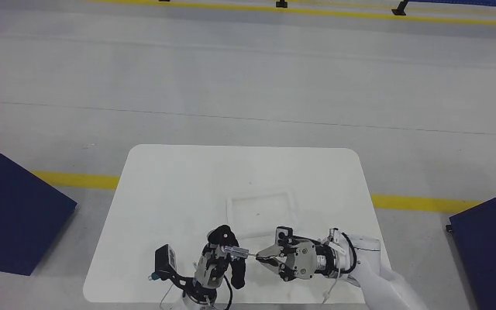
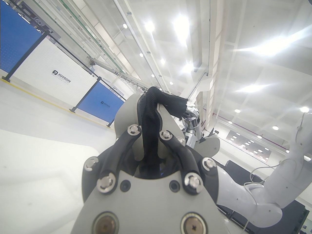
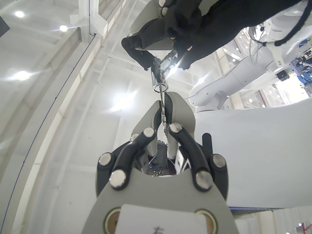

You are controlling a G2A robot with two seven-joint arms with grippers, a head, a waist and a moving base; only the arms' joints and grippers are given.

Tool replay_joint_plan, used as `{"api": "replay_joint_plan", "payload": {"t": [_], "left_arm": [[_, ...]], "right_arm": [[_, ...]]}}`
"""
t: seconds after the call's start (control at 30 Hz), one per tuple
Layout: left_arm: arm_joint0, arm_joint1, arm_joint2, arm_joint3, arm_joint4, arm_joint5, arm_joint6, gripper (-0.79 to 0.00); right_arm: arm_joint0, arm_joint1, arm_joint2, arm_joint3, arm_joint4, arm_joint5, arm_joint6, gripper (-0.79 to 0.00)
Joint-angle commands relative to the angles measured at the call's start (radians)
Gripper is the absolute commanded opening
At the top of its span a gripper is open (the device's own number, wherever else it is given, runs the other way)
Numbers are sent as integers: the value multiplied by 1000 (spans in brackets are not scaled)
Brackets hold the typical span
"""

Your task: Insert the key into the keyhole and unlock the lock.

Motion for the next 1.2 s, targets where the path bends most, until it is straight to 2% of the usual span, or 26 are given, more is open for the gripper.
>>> {"api": "replay_joint_plan", "payload": {"t": [0.0,0.6,0.9,1.17], "left_arm": [[1,0,-1,1,16,2,10,-785],[-13,-5,-4,28,167,69,106,-785],[-16,-6,-4,33,173,75,110,-785],[-17,-6,-8,32,191,84,116,-785]], "right_arm": [[-2,0,2,4,21,14,-8,-785],[-12,-7,6,48,233,149,-104,-785],[-12,-7,6,49,242,154,-108,-785],[-28,-11,8,48,340,177,-213,-785]]}}
